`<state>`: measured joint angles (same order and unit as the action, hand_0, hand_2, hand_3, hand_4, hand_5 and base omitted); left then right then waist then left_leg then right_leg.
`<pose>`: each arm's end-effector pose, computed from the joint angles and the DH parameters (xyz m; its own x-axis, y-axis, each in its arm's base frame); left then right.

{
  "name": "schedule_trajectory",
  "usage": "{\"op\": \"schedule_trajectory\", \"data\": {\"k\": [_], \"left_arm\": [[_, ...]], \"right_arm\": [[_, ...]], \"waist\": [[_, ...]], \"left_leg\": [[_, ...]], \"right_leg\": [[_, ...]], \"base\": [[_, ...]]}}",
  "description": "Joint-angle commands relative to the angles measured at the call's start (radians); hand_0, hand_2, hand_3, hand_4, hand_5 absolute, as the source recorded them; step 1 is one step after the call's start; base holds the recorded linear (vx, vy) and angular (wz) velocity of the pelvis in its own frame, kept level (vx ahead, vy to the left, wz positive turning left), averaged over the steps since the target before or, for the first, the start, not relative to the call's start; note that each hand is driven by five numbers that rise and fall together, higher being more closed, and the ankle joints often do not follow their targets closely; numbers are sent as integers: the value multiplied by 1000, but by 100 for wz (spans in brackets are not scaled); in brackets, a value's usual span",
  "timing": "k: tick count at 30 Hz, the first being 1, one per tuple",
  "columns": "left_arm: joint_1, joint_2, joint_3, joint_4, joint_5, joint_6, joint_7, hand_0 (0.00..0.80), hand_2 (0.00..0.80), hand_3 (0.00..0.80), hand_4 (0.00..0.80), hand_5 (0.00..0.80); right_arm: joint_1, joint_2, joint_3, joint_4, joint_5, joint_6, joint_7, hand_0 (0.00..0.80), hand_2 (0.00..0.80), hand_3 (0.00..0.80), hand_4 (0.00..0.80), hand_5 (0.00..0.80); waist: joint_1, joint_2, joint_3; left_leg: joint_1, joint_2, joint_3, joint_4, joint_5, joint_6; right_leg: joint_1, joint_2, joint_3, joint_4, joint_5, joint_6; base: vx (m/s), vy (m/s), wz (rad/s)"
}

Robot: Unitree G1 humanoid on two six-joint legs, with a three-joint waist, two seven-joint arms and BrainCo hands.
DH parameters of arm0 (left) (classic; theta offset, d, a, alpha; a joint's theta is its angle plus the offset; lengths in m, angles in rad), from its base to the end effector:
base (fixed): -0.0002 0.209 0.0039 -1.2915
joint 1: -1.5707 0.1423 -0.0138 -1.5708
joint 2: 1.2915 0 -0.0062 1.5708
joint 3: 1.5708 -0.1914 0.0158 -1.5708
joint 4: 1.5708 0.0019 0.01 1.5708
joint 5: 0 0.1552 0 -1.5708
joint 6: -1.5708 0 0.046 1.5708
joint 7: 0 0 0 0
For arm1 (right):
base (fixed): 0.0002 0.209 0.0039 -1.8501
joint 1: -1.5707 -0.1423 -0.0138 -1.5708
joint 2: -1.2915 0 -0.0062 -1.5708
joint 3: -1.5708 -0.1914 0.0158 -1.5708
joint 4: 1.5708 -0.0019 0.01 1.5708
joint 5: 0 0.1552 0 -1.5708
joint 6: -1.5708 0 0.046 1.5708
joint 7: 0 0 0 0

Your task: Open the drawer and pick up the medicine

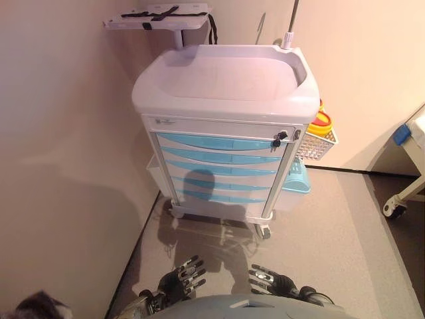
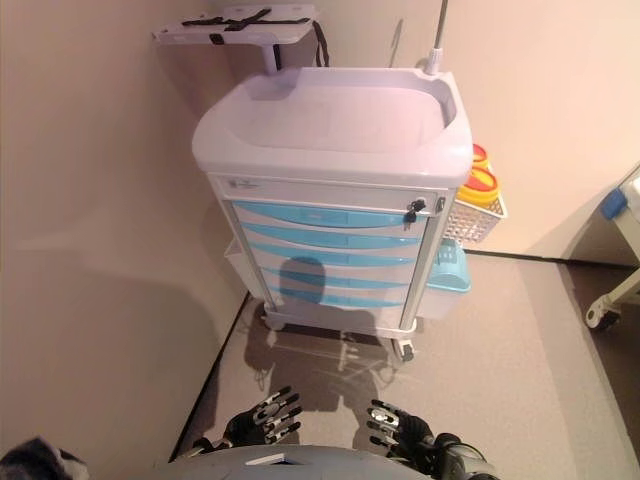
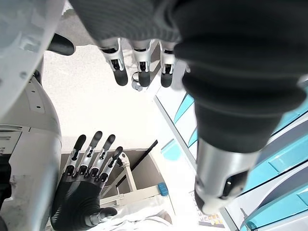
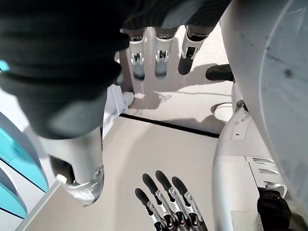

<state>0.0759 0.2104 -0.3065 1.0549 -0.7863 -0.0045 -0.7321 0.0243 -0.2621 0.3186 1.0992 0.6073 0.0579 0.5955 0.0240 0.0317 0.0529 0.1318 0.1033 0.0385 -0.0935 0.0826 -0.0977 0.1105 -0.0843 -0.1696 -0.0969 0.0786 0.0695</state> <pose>0.0767 0.1965 -0.1395 0.5728 -0.5700 -0.5890 -0.0277 0.7047 -0.7089 0.0860 -0.2158 -0.1364 0.4265 0.4763 -0.7690 -0.0087 0.8523 0.5230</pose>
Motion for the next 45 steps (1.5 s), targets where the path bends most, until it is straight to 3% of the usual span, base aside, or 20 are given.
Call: {"op": "schedule_trajectory", "data": {"k": [1,12,16,22,28,34,45], "left_arm": [[-83,-33,27,74,-17,-28,-21,0,0,0,0,0],[-81,-37,32,70,-48,-64,-16,0,0,0,0,0],[-81,-34,33,64,-41,-139,18,0,0,0,0,0],[-81,-33,35,56,-50,-181,52,0,0,0,0,0],[-76,-36,40,55,-63,-113,10,0,0,0,0,0],[-69,-41,58,60,-125,7,-34,0,0,0,0,0],[-51,-49,87,60,-230,68,-36,0,0,0,0,0]], "right_arm": [[-53,36,19,56,7,4,30,0,0,0,0,0],[-56,39,17,65,19,0,36,0,0,0,0,0],[-53,39,16,61,20,-4,36,0,0,0,0,0],[-54,41,15,66,27,-10,32,0,0,0,0,0],[-54,40,9,71,33,-15,41,0,0,0,0,0],[-49,33,-3,71,34,-14,57,0,0,0,0,0],[-26,26,-20,23,101,-20,46,0,0,0,0,0]], "waist": [[5,-31,33],[10,-32,33],[11,-31,34],[15,-31,34],[16,-30,37],[12,-27,47],[6,-25,95]], "left_leg": [[-13,-99,-1,6,-72,43],[-13,-100,-5,6,-73,42],[-14,-101,-7,6,-72,43],[-14,-103,-10,6,-69,43],[-14,-103,-10,6,-69,43],[-14,-102,-7,6,-68,44],[-36,-91,-10,38,-75,51]], "right_leg": [[6,15,-12,34,-48,40],[9,15,-15,33,-49,39],[9,14,-16,33,-49,39],[10,12,-19,34,-49,39],[10,11,-21,35,-49,39],[5,7,-17,40,-47,41],[-34,-18,3,100,-62,44]], "base": [[0,0,0],[0,0,0],[0,0,0],[0,0,0],[0,0,0],[12,7,0],[44,29,0]]}}
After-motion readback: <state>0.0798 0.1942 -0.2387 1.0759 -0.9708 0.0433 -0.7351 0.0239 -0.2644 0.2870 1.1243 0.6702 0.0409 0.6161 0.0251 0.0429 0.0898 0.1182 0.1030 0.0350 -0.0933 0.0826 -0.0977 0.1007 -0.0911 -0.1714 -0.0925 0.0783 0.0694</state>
